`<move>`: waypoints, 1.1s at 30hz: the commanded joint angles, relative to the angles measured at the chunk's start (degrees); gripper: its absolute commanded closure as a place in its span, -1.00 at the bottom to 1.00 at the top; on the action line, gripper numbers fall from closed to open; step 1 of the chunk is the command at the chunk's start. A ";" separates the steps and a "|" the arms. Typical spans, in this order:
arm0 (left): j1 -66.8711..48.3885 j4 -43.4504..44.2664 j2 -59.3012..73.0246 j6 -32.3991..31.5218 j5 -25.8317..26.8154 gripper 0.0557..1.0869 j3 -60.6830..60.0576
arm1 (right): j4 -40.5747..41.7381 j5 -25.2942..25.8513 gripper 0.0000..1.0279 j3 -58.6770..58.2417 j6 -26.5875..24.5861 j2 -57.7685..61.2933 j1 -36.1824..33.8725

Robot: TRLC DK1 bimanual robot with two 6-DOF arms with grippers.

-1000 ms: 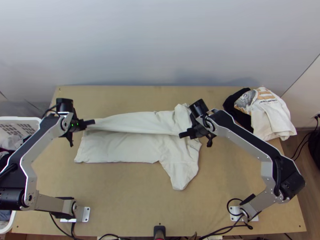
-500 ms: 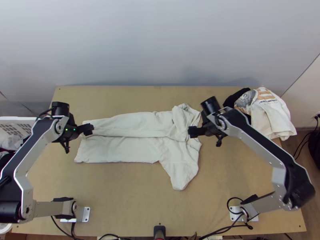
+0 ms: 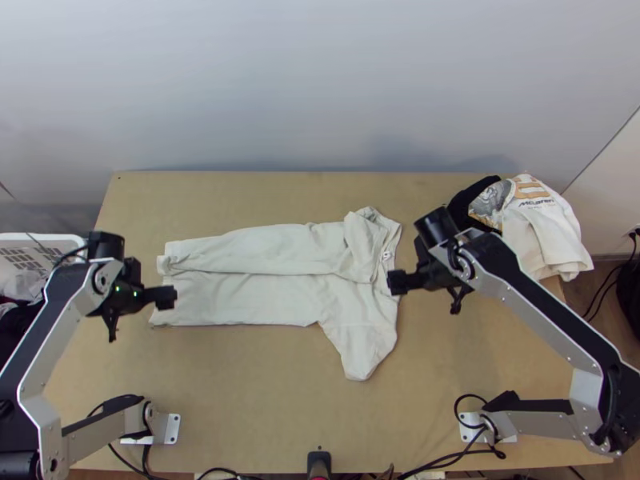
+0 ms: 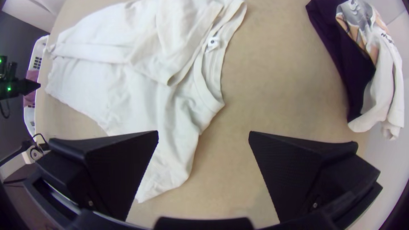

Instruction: Fold the t-shirt

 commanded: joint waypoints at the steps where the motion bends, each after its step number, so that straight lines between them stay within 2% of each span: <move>1: 1.86 3.30 -2.51 2.48 -3.19 -0.90 -7.93 | -4.01 -1.80 -0.91 -2.85 0.00 -2.92 3.07; 4: 1.95 7.96 -2.25 2.48 -3.72 -0.90 -10.74 | -5.32 -2.41 -0.91 -2.85 -0.17 -3.18 4.38; 11: 0.80 9.98 2.06 0.55 -3.63 -0.87 -11.18 | -6.03 -5.32 -0.91 -3.73 0.00 -3.27 5.44; 15: 0.28 12.71 2.94 0.20 -3.63 -0.40 -11.36 | -6.03 -5.67 -0.91 -5.31 -0.26 -4.15 5.35; 17: -0.51 14.64 2.41 0.11 -3.63 0.00 -11.62 | -6.03 -6.11 -0.91 -6.19 -0.35 -4.59 5.61; 20: -1.74 18.51 0.12 0.20 -3.63 0.81 -12.41 | -6.38 -7.86 -0.90 -8.04 -0.44 -4.76 6.49; 21: -2.27 19.47 -0.49 0.02 -3.54 0.91 -12.68 | -7.17 -9.09 -0.90 -8.65 -0.53 -4.50 6.93; 27: -3.24 19.12 -0.75 -0.86 -3.54 0.92 -11.53 | -9.10 -13.31 -0.89 -11.99 -1.41 -2.30 10.10; 33: -3.24 18.33 -1.54 -1.12 -3.63 0.92 -11.01 | -4.36 -15.60 -0.89 -12.78 -1.05 5.96 12.12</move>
